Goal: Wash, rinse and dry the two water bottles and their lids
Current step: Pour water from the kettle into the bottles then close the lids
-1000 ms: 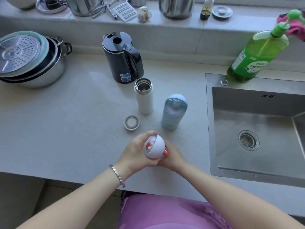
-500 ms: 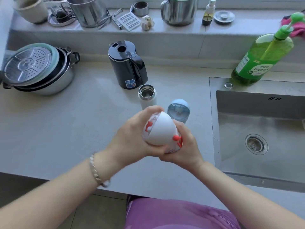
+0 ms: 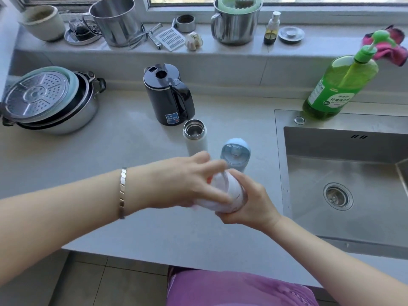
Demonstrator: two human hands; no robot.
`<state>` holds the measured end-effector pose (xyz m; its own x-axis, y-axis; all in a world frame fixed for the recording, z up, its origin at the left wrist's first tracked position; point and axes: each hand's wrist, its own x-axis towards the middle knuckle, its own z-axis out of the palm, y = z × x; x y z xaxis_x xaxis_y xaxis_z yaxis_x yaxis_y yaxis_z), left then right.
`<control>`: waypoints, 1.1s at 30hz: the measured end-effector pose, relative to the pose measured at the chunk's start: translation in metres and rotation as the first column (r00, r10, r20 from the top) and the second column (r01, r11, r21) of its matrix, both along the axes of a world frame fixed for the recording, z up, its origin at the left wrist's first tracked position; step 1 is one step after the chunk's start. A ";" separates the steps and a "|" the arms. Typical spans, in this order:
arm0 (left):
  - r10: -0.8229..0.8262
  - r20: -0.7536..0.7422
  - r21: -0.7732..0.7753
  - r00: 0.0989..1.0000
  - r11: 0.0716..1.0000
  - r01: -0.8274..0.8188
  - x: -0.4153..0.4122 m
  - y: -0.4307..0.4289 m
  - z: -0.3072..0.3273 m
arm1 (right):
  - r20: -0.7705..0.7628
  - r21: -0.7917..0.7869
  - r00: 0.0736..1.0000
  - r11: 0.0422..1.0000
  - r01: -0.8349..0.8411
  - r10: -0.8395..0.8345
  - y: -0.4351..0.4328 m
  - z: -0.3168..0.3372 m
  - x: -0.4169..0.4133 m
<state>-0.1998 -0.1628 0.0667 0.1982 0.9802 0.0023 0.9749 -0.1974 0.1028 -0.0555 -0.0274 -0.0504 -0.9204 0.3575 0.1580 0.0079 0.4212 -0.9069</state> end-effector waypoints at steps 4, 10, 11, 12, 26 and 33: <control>0.232 0.122 -0.176 0.965 0.962 -0.208 0.012 -0.009 -0.003 | 0.035 0.010 0.999 1.000 -0.020 0.020 -0.005 -0.007 0.001; 0.789 0.295 -0.291 0.539 0.611 -0.736 0.035 -0.012 -0.025 | 0.051 -0.026 0.998 0.999 -0.020 0.021 -0.022 -0.011 -0.007; 0.727 0.316 -0.261 0.610 0.685 -0.681 0.032 -0.017 -0.025 | 0.064 -0.041 0.997 0.999 -0.035 0.038 -0.023 -0.012 -0.008; 0.632 0.326 -0.224 0.703 0.774 -0.592 0.028 -0.022 -0.026 | 0.085 -0.060 0.994 0.996 -0.060 0.065 -0.023 -0.014 -0.009; 0.093 0.118 0.020 0.989 0.995 -0.096 -0.019 -0.035 -0.115 | 0.384 -0.076 0.919 0.995 -0.060 0.085 -0.041 -0.068 -0.045; 0.257 0.392 -0.094 0.884 0.966 -0.239 -0.028 -0.023 -0.116 | 0.561 0.046 0.823 0.989 -0.142 0.092 -0.025 -0.071 -0.042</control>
<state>-0.2273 -0.1853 -0.0497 -0.0599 0.9981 -0.0124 0.8672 0.0582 0.4946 -0.0978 -0.0523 -0.1211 -0.8952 0.2501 -0.3689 0.4455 0.5239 -0.7260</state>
